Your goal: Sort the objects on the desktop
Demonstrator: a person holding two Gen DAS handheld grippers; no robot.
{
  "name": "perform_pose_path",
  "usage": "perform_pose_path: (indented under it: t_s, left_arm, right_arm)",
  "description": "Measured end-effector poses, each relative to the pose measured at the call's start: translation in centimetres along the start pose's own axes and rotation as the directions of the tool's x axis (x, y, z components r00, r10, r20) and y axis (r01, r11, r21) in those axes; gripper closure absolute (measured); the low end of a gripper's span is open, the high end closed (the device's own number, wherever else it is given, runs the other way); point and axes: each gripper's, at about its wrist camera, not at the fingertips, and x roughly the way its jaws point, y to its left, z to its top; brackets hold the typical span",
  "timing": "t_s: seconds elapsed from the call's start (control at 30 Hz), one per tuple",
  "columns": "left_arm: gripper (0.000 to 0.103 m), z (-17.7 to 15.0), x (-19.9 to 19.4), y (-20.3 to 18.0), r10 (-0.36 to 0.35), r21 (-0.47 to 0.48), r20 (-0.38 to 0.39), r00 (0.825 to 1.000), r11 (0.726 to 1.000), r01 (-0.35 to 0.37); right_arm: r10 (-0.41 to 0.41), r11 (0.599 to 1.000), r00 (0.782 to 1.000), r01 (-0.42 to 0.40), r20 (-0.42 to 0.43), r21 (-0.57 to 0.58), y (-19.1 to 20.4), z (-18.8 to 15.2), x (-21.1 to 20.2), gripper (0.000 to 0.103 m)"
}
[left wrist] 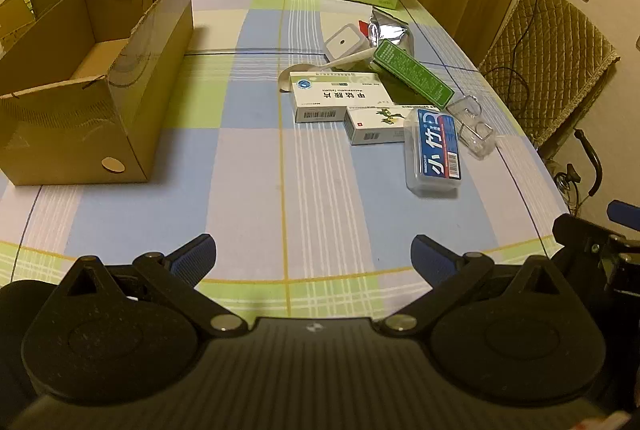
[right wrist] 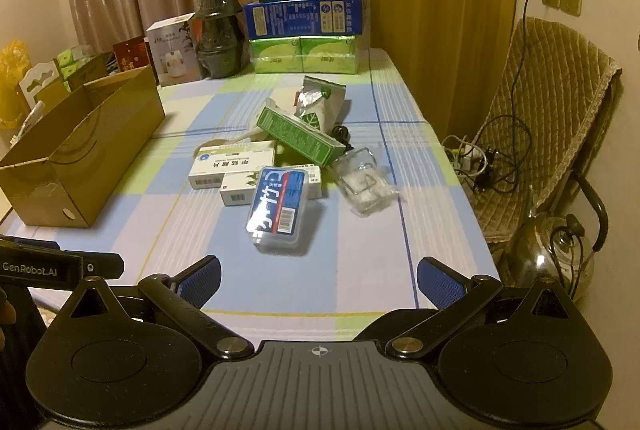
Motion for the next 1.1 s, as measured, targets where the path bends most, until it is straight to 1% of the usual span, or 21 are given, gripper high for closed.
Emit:
perform_pose_path:
  t_s: [1.1]
  left_arm:
    - [0.001,-0.41,0.06,-0.36,-0.007,0.0,-0.007,1.0,1.0,0.007]
  right_arm:
    - [-0.003,1.0,1.0,0.003,0.003,0.015,-0.35,0.0,0.04,0.002]
